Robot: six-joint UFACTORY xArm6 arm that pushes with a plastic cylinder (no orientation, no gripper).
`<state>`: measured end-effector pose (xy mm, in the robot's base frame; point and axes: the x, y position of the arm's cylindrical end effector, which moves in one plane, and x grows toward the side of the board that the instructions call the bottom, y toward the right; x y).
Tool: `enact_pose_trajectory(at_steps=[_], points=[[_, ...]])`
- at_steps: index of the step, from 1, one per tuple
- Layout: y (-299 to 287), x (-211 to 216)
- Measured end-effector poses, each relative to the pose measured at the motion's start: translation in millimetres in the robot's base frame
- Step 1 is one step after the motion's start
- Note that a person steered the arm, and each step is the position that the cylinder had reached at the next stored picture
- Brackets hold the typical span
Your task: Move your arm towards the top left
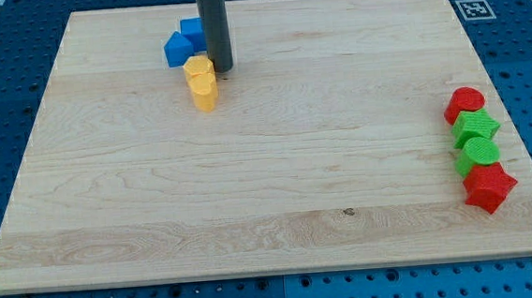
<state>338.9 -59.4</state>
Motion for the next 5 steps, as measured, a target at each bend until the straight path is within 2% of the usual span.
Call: enact_pose_trajectory(at_steps=[2, 4, 5], points=[[21, -16], [41, -75], [13, -112]])
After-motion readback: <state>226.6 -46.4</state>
